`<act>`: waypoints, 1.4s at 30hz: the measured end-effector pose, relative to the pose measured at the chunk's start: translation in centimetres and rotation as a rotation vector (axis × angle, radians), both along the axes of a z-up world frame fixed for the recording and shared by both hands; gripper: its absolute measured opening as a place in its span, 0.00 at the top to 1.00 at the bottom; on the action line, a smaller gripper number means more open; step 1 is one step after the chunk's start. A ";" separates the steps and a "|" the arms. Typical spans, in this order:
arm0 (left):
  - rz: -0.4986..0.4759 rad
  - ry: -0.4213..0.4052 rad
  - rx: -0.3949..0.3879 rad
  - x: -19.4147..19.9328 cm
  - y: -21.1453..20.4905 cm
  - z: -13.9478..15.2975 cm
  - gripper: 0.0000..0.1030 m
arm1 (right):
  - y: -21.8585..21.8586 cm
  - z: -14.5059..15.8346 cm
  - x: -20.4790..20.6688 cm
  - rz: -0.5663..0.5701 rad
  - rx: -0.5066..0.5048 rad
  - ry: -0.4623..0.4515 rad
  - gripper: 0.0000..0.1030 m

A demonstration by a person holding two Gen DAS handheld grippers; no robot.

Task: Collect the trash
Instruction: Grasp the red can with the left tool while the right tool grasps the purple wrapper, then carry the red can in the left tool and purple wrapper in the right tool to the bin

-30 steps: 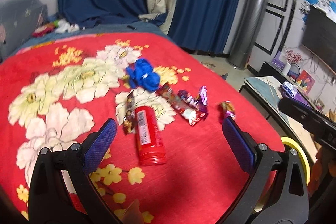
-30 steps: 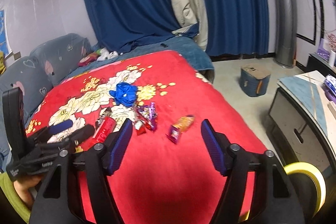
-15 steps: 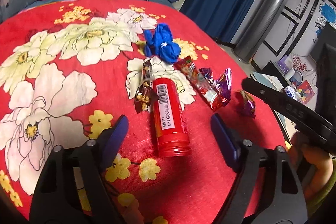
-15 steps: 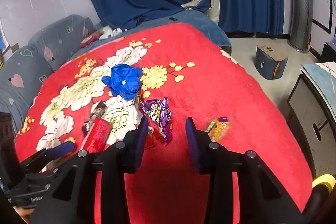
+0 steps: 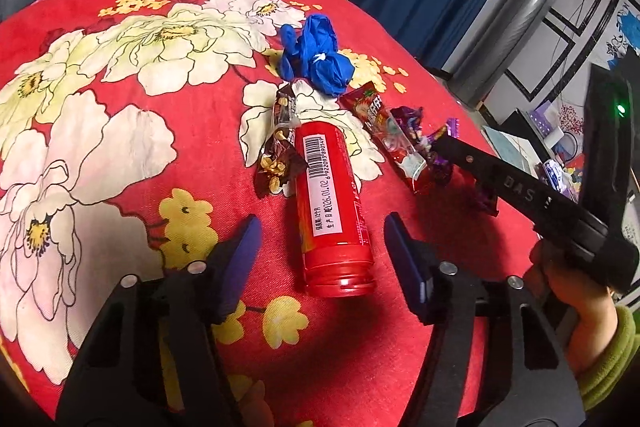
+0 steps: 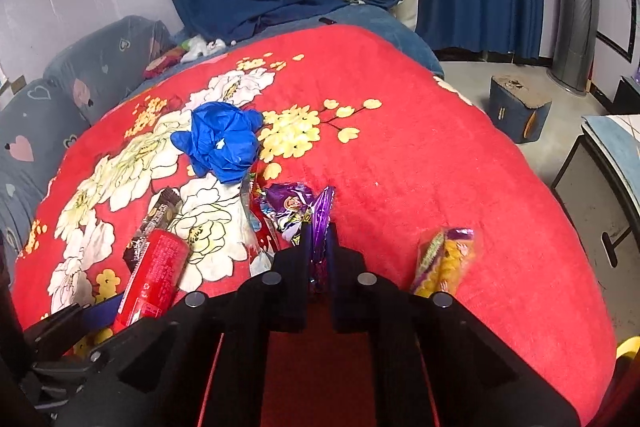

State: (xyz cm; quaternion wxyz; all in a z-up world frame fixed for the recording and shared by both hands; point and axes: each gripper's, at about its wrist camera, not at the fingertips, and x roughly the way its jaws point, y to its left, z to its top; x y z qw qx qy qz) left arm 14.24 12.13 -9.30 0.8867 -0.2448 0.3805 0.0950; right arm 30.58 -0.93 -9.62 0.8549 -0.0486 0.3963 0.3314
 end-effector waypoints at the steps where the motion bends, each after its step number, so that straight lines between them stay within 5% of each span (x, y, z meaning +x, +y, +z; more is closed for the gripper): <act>1: -0.001 0.000 -0.006 0.0 0.1 -0.1 0.54 | -0.2 0.1 -0.2 -0.004 0.006 -0.003 0.93; 5: -0.016 0.003 -0.026 0.0 0.1 -0.3 0.75 | -1.5 0.9 -1.4 -0.016 0.025 -0.048 0.94; 42: -0.258 -0.237 0.132 -2.4 -8.3 6.2 0.75 | -13.9 7.1 -10.2 -0.081 0.155 -0.158 0.94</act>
